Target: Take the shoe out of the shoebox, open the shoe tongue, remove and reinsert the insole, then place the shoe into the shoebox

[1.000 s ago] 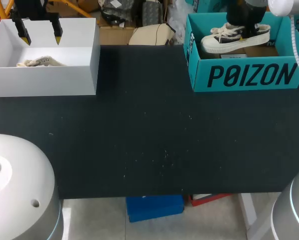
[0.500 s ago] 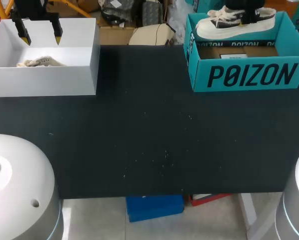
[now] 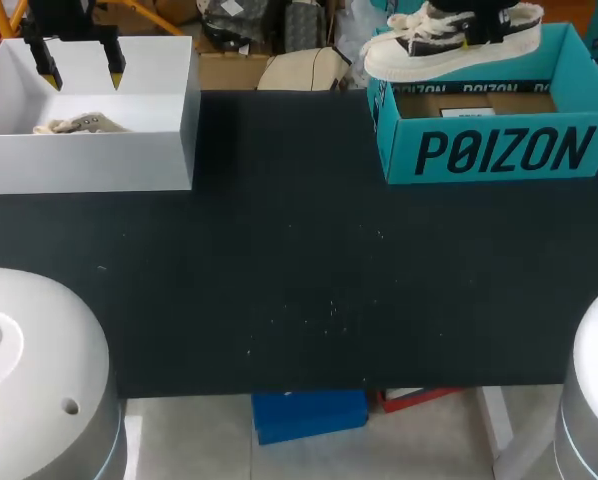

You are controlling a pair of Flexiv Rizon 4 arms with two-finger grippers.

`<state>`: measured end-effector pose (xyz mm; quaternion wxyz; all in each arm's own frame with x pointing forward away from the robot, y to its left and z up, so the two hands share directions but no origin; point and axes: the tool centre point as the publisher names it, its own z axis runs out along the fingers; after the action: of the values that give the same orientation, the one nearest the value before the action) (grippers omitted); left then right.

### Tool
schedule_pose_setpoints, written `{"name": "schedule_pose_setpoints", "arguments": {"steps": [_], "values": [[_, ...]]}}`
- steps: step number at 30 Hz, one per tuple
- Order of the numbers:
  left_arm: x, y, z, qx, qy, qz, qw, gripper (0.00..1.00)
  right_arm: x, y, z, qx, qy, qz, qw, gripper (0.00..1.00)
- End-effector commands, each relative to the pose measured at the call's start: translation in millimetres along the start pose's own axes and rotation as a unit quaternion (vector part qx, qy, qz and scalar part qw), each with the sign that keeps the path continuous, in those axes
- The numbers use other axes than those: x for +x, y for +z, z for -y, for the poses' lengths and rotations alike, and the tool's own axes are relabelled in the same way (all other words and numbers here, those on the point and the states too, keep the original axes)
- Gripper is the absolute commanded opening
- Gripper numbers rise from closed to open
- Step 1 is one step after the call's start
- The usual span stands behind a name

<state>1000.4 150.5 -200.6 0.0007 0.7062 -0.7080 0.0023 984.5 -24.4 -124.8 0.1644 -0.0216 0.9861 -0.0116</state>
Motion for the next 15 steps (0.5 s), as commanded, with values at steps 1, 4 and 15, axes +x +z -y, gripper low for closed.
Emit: {"name": "schedule_pose_setpoints", "arguments": {"steps": [1, 4, 15], "values": [[0.1, 0, 0, -0.001, 0.000, 0.001, 1.000, 1.00, 57.4, -55, -28.9, 0.003, 0.010, 0.078, 0.997, 0.00], [0.1, 0, 0, -0.001, 0.000, 0.001, 1.000, 1.00, 82.4, -55, -56.6, 0.002, 0.018, 0.085, 0.996, 0.00], [0.1, 0, 0, -0.001, 0.000, 0.001, 1.000, 1.00, 156.7, -20, -149.6, -0.022, 0.051, 0.077, 0.996, 0.00]]}}
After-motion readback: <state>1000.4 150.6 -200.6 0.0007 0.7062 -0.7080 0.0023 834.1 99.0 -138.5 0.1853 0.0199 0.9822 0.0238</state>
